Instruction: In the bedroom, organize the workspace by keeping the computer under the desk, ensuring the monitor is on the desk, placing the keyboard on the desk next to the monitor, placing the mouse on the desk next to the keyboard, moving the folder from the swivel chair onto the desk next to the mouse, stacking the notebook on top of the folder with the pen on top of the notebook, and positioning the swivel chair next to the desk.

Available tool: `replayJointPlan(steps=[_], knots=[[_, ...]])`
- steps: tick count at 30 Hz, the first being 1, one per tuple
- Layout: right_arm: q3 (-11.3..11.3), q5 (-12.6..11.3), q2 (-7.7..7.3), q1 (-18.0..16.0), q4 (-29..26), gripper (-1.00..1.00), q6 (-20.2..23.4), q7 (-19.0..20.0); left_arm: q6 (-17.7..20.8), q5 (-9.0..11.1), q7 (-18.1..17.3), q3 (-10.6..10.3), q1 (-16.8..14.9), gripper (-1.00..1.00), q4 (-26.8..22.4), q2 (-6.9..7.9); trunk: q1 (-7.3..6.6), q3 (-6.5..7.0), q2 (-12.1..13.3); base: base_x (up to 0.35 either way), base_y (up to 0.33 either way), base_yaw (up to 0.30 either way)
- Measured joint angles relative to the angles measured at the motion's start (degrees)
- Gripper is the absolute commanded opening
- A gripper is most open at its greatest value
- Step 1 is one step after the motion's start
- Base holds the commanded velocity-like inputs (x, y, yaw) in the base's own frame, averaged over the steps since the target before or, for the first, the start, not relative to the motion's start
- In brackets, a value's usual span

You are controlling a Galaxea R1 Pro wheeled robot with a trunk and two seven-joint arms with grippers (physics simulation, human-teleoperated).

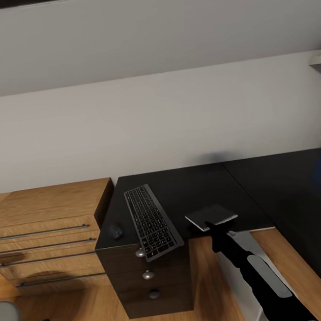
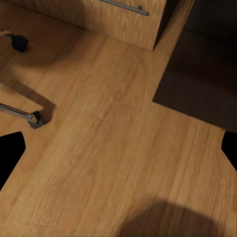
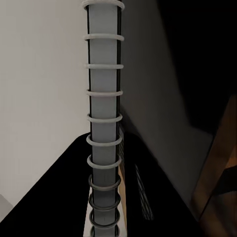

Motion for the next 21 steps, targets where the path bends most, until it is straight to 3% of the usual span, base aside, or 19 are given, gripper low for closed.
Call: replayJointPlan(steps=[21], knots=[[0.0, 0.0, 0.00, 0.0, 0.0, -1.00, 0.0, 0.0, 0.0, 0.0, 0.1, 0.0, 0.0, 1.00, 0.0, 0.00, -0.01, 0.00, 0.0, -0.007, 0.000, 0.000]])
